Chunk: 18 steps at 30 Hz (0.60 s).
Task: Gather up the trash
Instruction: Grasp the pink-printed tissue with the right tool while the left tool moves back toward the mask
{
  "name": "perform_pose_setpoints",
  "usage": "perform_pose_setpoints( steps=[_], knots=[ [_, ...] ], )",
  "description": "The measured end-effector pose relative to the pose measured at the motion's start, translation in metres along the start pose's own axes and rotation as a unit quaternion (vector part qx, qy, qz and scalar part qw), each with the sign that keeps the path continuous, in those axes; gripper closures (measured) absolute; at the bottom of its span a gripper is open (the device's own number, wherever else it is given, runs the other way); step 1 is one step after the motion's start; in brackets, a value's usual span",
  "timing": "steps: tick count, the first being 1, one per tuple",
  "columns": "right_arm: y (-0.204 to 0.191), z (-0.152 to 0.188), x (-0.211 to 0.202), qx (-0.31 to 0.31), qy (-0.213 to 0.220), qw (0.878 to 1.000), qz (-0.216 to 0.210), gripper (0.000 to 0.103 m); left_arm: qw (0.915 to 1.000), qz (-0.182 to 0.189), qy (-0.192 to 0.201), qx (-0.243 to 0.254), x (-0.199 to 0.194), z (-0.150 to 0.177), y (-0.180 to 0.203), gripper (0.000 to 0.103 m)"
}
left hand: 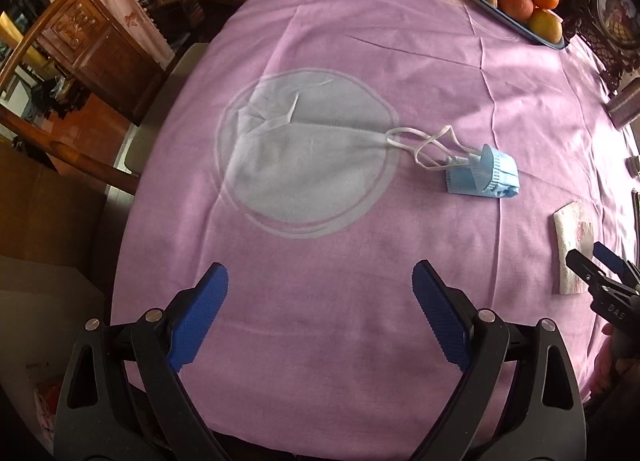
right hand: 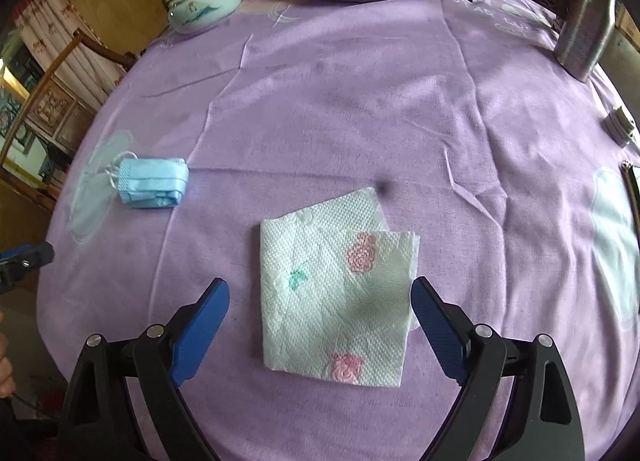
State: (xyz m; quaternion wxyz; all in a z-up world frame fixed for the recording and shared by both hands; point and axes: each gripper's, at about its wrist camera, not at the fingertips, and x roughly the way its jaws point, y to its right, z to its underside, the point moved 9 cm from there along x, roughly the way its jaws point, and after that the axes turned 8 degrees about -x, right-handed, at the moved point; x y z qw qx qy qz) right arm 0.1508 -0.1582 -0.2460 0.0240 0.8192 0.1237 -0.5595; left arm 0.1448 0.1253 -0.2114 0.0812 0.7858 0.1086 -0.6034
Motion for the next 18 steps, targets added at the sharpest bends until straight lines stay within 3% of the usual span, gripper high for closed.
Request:
perform_pose_setpoints(
  steps=[8,10,13,15,18],
  knots=[
    [0.001,0.001,0.011,-0.014,-0.003,1.000,0.022,0.013,0.9999,-0.001,-0.005,0.011,0.004,0.005,0.002,0.013],
    [0.000,0.000,0.010,-0.019,0.004,0.999,0.027,0.020,0.9999,0.001,-0.006,0.011,0.005,0.004,0.003,0.013],
    [0.003,0.000,0.005,-0.020,0.012,0.999,0.027,0.041,0.9999,0.004,-0.006,0.015,0.006,0.002,0.006,0.013],
    [0.004,0.000,0.001,-0.014,0.014,1.000,0.012,0.069,0.9997,0.008,-0.005,0.021,0.007,0.000,0.011,0.013],
    [0.007,0.000,-0.007,0.000,0.020,1.000,-0.002,0.084,0.9993,0.014,-0.004,0.033,0.008,-0.002,0.021,0.013]
  ],
)
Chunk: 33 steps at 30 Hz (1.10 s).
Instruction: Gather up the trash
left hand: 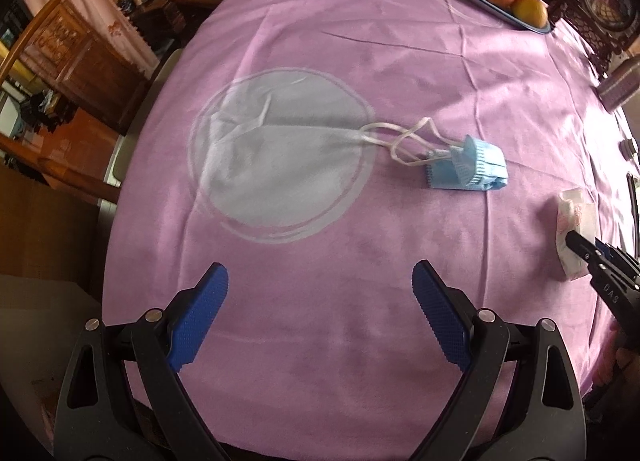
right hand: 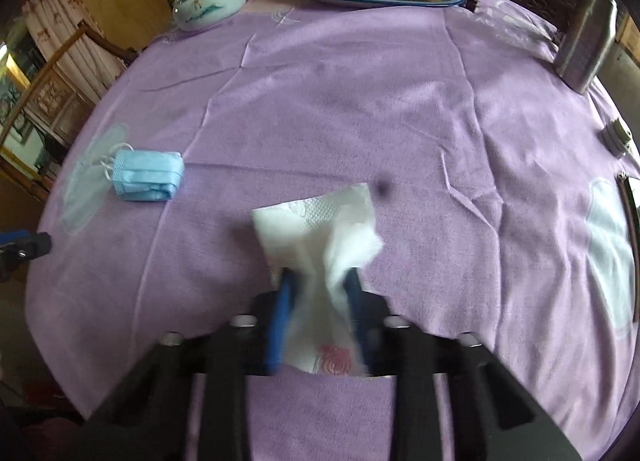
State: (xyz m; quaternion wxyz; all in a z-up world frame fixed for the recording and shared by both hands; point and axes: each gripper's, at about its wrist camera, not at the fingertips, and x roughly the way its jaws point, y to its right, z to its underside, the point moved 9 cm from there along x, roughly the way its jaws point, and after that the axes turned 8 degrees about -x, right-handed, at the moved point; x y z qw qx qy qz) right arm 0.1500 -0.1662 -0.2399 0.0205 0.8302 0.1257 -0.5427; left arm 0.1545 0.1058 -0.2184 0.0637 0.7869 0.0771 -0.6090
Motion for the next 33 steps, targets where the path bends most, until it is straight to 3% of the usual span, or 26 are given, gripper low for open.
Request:
perform_pose_setpoints(
  steps=[9,16,21,24,29,30,31,33],
  knots=[
    [0.012,0.005,-0.050,0.027,0.038,0.999,0.004,0.088,0.9981,0.034,0.006,0.050,0.007,-0.021,0.052,0.013],
    [0.021,0.028,-0.068,0.052,0.031,0.998,-0.004,0.085,0.9935,0.060,0.004,0.097,0.023,-0.038,0.105,0.013],
    [0.027,0.046,-0.087,0.065,0.039,0.997,0.015,0.064,0.9924,0.049,-0.006,0.113,0.049,-0.045,0.127,0.013],
    [0.032,0.052,-0.095,0.071,0.044,0.996,0.027,0.057,0.9928,0.038,-0.012,0.113,0.062,-0.048,0.128,0.013],
    [0.040,0.063,-0.105,0.086,0.047,0.994,0.041,0.054,0.9929,0.035,-0.010,0.114,0.071,-0.049,0.128,0.014],
    [0.041,0.064,-0.106,0.088,0.046,0.994,0.042,0.054,0.9930,0.038,-0.009,0.112,0.072,-0.049,0.128,0.017],
    [0.042,0.065,-0.107,0.089,0.047,0.994,0.042,0.054,0.9929,0.043,-0.010,0.110,0.072,-0.049,0.129,0.028],
    [0.041,0.063,-0.107,0.089,0.048,0.994,0.040,0.054,0.9930,0.051,-0.006,0.106,0.069,-0.050,0.130,0.031]
  ],
)
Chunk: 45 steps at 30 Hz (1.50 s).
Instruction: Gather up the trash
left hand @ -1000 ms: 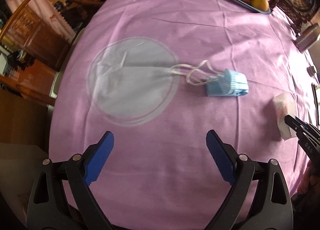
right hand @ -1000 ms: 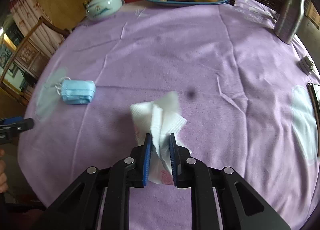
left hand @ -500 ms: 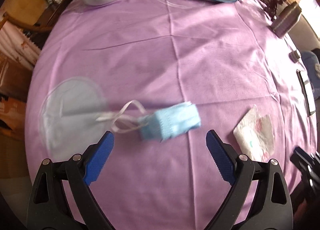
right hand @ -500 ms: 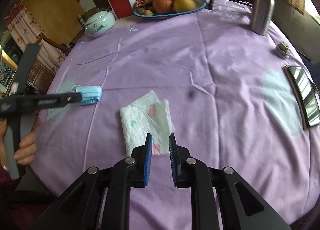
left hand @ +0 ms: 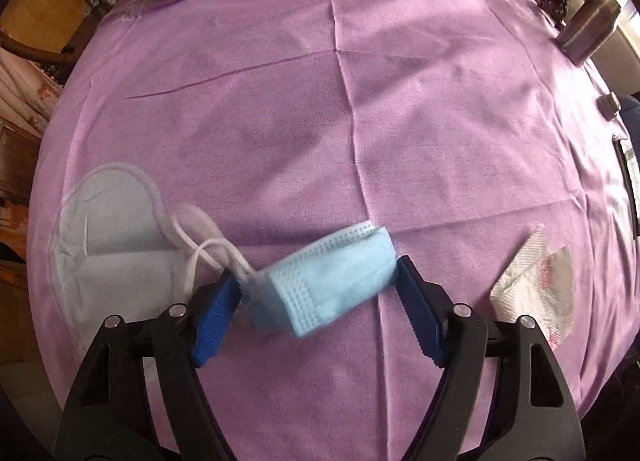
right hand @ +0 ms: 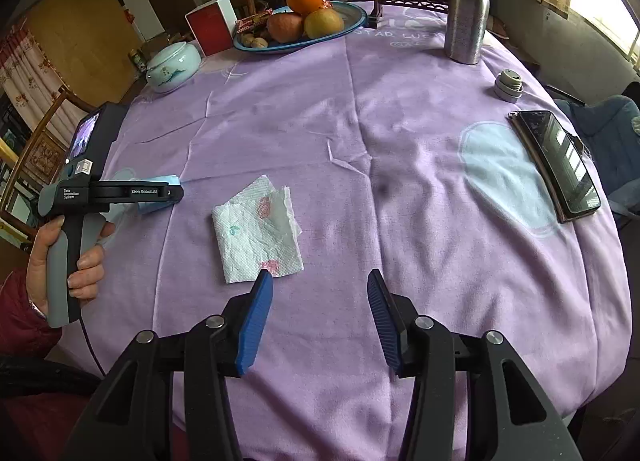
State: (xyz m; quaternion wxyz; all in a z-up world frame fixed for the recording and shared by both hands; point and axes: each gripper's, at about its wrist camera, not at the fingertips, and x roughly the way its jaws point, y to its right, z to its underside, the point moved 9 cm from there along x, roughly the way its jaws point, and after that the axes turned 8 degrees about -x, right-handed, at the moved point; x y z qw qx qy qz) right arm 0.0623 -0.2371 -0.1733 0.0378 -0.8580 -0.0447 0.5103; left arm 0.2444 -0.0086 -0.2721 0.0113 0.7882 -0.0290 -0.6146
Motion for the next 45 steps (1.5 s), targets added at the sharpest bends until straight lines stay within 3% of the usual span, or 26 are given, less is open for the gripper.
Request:
perform_pose_setpoints(
  steps=[2,7,9,13,19,24,34,38,43,45],
  knots=[
    [-0.003,0.000,0.002,0.000,-0.002,1.000,-0.006,0.054,0.9999,0.013,0.011,-0.001,-0.009,0.000,0.000,0.039],
    [-0.015,-0.005,0.018,-0.004,-0.018,0.999,-0.033,0.052,0.9992,0.023,0.028,-0.014,-0.032,0.007,-0.012,0.040],
    [-0.020,-0.007,0.025,-0.006,-0.022,0.999,-0.042,0.044,0.9989,0.025,0.033,-0.025,-0.040,0.012,-0.019,0.040],
    [-0.031,-0.014,0.041,-0.017,-0.029,0.998,-0.053,0.040,0.9982,0.018,0.040,-0.041,-0.057,0.022,-0.038,0.041],
    [-0.043,-0.024,0.067,-0.026,-0.039,0.997,-0.062,0.025,0.9972,0.005,0.039,-0.064,-0.073,0.044,-0.068,0.041],
    [-0.055,-0.031,0.089,-0.054,-0.047,0.996,-0.050,0.016,0.9962,-0.009,0.037,-0.078,-0.081,0.060,-0.086,0.041],
    [-0.068,-0.036,0.122,-0.101,-0.070,0.992,-0.028,0.013,0.9936,-0.033,0.036,-0.102,-0.089,0.075,-0.107,0.041],
    [-0.070,-0.040,0.124,-0.117,-0.061,0.991,-0.015,0.016,0.9930,-0.037,0.038,-0.106,-0.090,0.077,-0.108,0.041],
    [-0.073,-0.044,0.123,-0.140,-0.048,0.989,-0.004,0.037,0.9929,-0.041,0.039,-0.105,-0.090,0.077,-0.107,0.041],
    [-0.075,-0.048,0.122,-0.146,-0.044,0.988,-0.011,0.053,0.9929,-0.042,0.039,-0.104,-0.091,0.077,-0.106,0.041]
  ],
)
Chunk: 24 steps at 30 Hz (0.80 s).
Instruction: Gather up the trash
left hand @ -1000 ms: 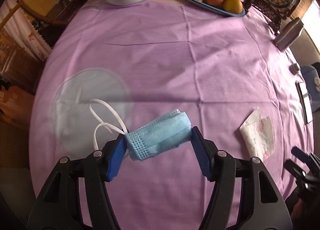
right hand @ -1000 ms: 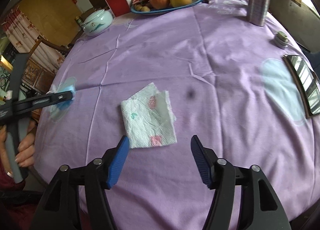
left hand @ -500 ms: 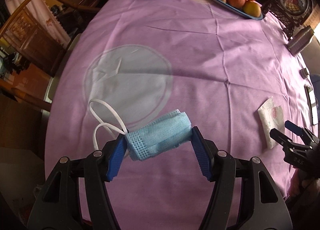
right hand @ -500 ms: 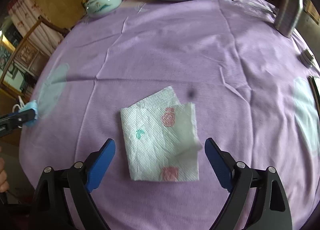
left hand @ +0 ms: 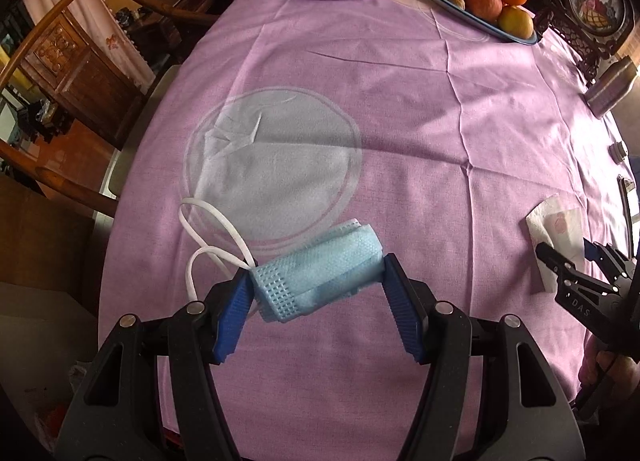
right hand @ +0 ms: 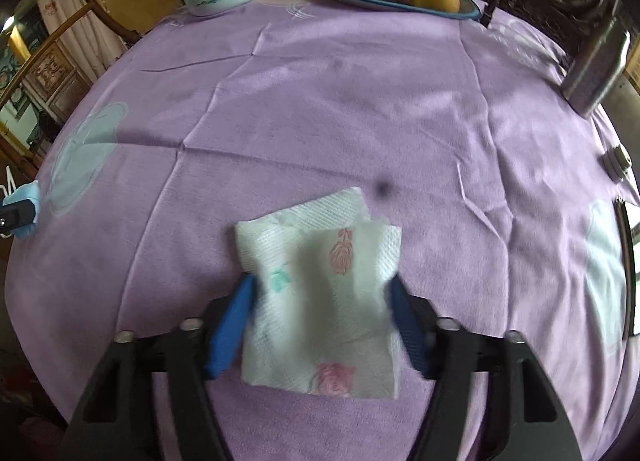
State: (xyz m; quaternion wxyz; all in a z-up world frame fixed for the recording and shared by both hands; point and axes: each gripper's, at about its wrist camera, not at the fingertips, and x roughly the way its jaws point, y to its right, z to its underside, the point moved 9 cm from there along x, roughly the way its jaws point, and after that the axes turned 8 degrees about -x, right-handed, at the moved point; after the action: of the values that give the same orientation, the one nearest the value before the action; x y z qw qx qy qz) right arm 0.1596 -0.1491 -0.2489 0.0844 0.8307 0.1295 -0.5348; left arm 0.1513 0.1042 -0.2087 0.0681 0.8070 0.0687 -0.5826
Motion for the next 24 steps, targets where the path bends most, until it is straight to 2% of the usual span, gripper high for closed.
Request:
perform_pose_setpoints(
  steps=[1,3,6,12,24],
  knots=[
    [-0.001,-0.001,-0.001,0.000,0.002,1.000,-0.004,0.058,1.0000,-0.001,0.001,0.000,0.000,0.000,0.000,0.041],
    [-0.003,-0.002,-0.002,0.001,0.002,1.000,-0.020,0.078,1.0000,-0.002,0.003,0.000,-0.002,-0.001,0.002,0.041],
    [-0.003,-0.004,-0.004,0.006,0.000,0.999,-0.035,0.090,1.0000,-0.004,0.006,-0.001,-0.004,-0.002,0.005,0.041],
    [0.004,-0.004,-0.019,0.005,0.010,0.998,-0.061,0.092,0.9996,-0.014,0.020,-0.011,-0.013,-0.005,0.017,0.041],
    [0.021,-0.017,-0.081,-0.034,0.072,0.991,-0.109,0.092,0.9966,-0.037,0.051,-0.054,-0.042,0.013,0.047,0.041]
  ],
)
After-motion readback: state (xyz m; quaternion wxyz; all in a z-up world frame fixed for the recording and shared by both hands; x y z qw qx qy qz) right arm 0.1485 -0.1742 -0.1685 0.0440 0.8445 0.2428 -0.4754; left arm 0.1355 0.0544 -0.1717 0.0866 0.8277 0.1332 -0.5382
